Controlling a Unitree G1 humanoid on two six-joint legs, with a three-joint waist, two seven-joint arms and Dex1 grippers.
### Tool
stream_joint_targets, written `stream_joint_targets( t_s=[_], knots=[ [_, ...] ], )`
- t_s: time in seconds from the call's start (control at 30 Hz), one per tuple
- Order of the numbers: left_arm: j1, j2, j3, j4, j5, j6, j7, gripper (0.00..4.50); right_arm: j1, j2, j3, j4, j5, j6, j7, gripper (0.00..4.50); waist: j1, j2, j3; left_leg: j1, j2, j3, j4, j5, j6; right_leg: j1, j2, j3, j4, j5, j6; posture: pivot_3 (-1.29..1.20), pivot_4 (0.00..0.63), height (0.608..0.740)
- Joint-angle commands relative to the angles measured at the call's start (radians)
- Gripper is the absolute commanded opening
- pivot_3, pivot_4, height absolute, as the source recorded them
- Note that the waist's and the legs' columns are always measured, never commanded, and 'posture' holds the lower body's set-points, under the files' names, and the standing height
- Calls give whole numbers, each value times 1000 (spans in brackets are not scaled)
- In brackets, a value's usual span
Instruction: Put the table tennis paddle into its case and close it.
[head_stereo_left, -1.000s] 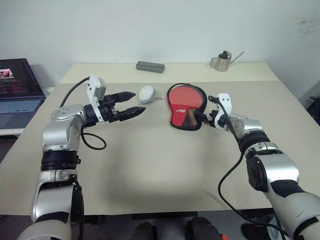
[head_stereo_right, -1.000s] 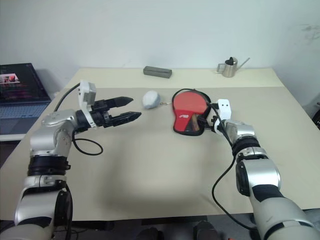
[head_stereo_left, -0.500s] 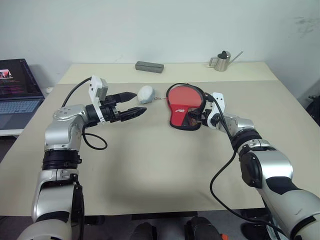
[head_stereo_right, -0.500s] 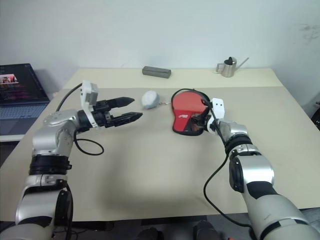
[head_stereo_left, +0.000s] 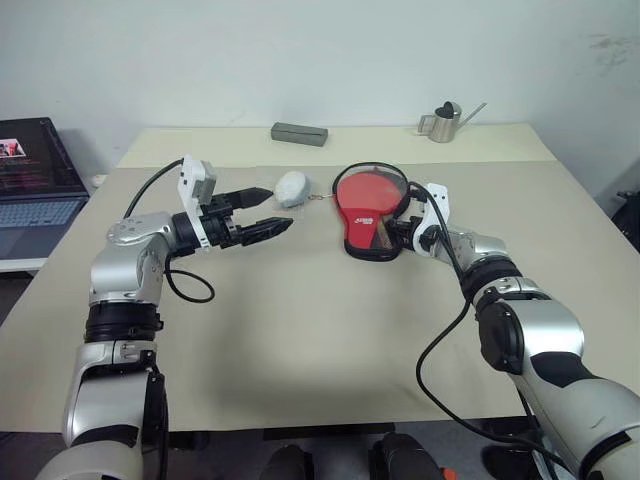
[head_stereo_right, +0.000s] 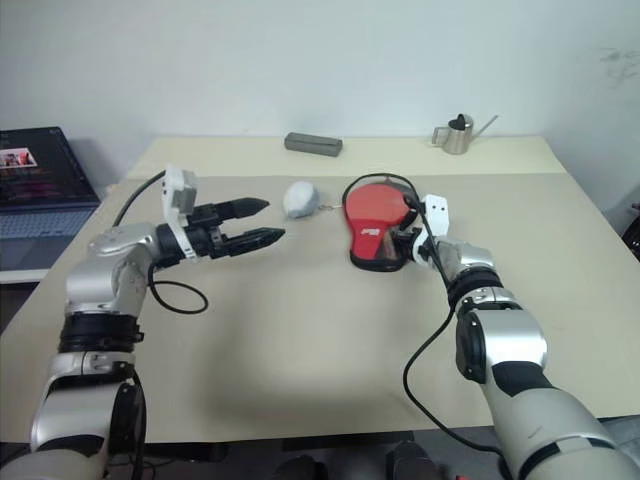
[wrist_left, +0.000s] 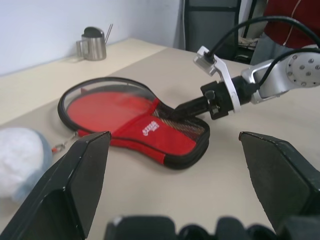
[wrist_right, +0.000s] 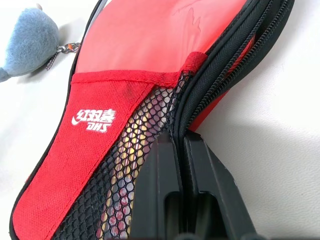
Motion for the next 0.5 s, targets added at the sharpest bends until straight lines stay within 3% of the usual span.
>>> stream_joint_targets(
  t_s=[0.03,0.33,0.5],
  knots=[
    [4,15,20,-53,-27,-9,3,4500,-3,3,-21,-11,13,27,-19,7,0,0,0,0,0,0,0,0,0,0,0,0,0,0,0,0,150,740],
    [92,32,3,-161,-56,37,-21,4500,21,10,-27,-77,33,129,-15,7,0,0,0,0,0,0,0,0,0,0,0,1,0,0,0,0,150,740],
    [125,56,-23,-205,-70,83,-64,4500,85,1,2,-260,56,307,21,7,1,0,0,0,0,-1,0,0,1,0,0,1,0,0,0,0,150,740]
  ],
)
